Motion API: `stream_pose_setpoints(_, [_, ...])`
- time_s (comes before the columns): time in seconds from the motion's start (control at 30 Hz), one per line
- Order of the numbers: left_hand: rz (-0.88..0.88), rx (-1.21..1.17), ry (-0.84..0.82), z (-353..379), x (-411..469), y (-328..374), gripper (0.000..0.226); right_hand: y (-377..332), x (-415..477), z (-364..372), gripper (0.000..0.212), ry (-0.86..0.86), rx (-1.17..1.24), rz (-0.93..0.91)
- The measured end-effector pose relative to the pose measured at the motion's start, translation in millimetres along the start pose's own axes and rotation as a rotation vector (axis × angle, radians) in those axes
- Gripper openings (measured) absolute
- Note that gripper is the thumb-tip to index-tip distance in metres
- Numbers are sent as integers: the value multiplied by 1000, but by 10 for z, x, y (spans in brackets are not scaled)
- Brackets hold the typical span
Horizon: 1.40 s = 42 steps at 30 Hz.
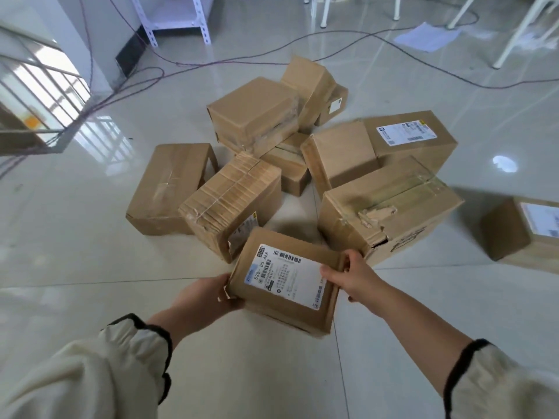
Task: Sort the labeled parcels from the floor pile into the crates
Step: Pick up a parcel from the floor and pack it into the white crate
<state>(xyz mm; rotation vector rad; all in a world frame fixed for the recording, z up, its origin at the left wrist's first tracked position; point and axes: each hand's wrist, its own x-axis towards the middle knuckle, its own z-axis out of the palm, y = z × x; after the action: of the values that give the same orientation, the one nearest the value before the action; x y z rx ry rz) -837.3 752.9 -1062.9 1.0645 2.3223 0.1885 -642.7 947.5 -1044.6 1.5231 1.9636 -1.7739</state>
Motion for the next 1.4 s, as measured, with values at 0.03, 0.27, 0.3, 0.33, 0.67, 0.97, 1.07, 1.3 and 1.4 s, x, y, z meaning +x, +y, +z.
stream_pose_setpoints(0.03, [-22, -64, 37, -17, 24, -21, 34, 39, -64, -20, 50, -33, -61, 21])
stream_pose_setpoints(0.27, [-142, -501, 28, 61, 290, 258, 28, 220, -436, 148, 65, -328, -452, 147])
stream_pose_setpoints(0.3, [-167, -544, -20, 79, 298, 347, 29, 224, -455, 195, 66, -372, -458, 165])
stream_pose_setpoints(0.33, [-186, -572, -57, 94, 297, 425, 30, 220, -477, 234, 67, -398, -439, 181])
stream_pose_setpoints(0.67, [-170, -649, -124, 32, 155, 436, 39, 223, -180, -5, 81, -41, -171, 167])
stream_pose_setpoints(0.97, [4, -407, -50, 195, 56, 358, 47, 545, -127, 366, 61, 78, 85, -218])
stream_pose_setpoints(1.07, [25, -390, -49, 232, 86, 325, 57, 570, -101, 398, 73, 80, 179, -190])
stream_pose_setpoints(1.3, [45, -630, -26, 317, 138, 321, 69, 661, -57, 467, 84, 112, 339, -177])
stream_pose_setpoints(1.4, [-13, -678, -26, 318, 194, 360, 61, 636, -5, 477, 62, 101, 317, -172])
